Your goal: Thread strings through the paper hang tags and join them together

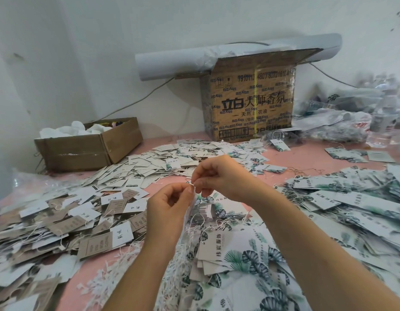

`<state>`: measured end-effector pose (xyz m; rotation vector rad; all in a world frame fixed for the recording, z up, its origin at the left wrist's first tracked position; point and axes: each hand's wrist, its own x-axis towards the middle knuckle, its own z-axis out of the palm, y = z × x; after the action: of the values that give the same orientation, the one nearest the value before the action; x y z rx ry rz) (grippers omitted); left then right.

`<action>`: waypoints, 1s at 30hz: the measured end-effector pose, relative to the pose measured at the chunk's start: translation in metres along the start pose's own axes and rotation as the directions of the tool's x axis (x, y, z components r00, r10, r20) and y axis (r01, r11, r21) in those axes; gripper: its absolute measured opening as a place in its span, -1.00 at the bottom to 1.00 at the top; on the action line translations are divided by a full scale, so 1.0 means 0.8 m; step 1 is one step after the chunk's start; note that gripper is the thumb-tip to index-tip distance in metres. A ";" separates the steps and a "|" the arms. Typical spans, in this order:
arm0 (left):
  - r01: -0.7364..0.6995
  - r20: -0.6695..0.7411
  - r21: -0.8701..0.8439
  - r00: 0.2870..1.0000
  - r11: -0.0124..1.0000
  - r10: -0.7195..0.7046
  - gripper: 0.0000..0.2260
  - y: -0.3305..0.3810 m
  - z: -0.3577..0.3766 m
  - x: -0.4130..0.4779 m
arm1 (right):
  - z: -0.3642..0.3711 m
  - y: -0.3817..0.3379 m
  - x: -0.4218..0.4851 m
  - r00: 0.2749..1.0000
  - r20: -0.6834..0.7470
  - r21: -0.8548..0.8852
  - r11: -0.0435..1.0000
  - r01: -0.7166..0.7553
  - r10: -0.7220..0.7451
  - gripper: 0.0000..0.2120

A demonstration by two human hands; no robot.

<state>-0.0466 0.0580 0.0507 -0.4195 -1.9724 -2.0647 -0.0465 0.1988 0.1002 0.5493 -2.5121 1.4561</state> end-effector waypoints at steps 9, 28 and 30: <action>-0.004 -0.014 0.005 1.000 1.000 0.004 -0.86 0.000 0.000 0.000 | -0.002 0.003 0.001 1.000 -0.008 -0.006 1.000 -0.019 0.019 -0.79; 0.053 0.047 -0.153 0.998 0.987 -0.046 -0.96 0.007 -0.007 0.001 | 0.005 0.000 -0.001 1.000 -0.020 0.263 0.965 -0.004 0.010 -0.81; 0.063 0.058 -0.164 0.997 0.985 -0.054 -0.94 0.006 -0.009 0.002 | 0.005 0.000 -0.001 1.000 -0.008 0.272 0.962 -0.005 0.008 -0.80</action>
<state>-0.0464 0.0509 0.0553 -0.4590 -1.8702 -2.2865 -0.0455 0.1954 0.0978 0.5756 -2.3224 1.8161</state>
